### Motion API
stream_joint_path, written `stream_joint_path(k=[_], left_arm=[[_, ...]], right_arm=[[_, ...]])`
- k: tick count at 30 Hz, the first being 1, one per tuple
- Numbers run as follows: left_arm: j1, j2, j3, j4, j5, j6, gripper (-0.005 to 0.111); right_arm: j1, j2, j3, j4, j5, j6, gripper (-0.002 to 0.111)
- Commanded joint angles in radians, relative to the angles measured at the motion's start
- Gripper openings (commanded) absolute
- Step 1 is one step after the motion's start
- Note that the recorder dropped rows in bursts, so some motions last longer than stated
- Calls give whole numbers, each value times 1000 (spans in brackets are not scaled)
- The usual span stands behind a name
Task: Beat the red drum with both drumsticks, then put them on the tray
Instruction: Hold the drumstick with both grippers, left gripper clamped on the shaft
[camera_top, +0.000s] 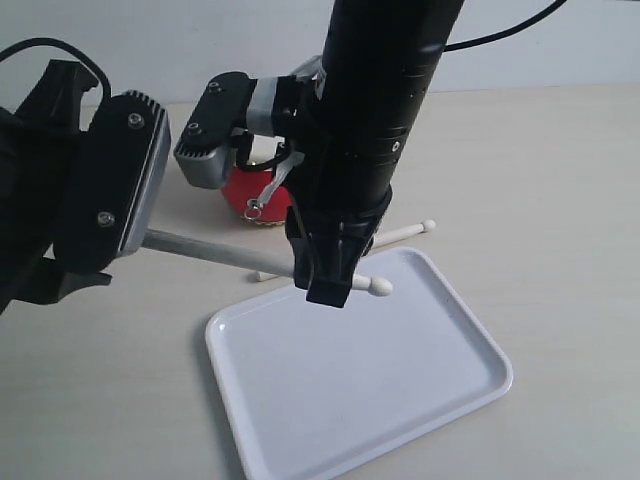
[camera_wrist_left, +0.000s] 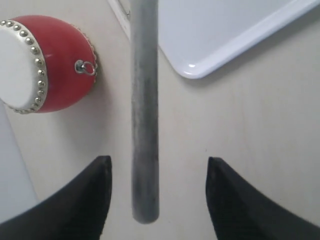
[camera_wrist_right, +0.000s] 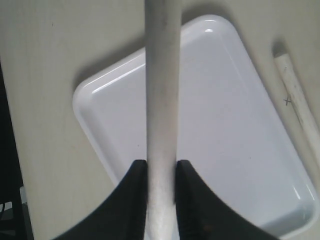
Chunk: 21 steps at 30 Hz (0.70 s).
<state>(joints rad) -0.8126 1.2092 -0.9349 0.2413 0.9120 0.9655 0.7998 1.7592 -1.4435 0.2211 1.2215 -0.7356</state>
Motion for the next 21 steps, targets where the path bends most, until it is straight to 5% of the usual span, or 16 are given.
stream_joint_path(k=[1,21], left_arm=[[-7,1,2,39,-7,-6,55],[-7,1,2,-9,0,14,40]], right_arm=[[-8,-1,-9,6,0,6,0],[-8,-1,-9,10,0,6,0]])
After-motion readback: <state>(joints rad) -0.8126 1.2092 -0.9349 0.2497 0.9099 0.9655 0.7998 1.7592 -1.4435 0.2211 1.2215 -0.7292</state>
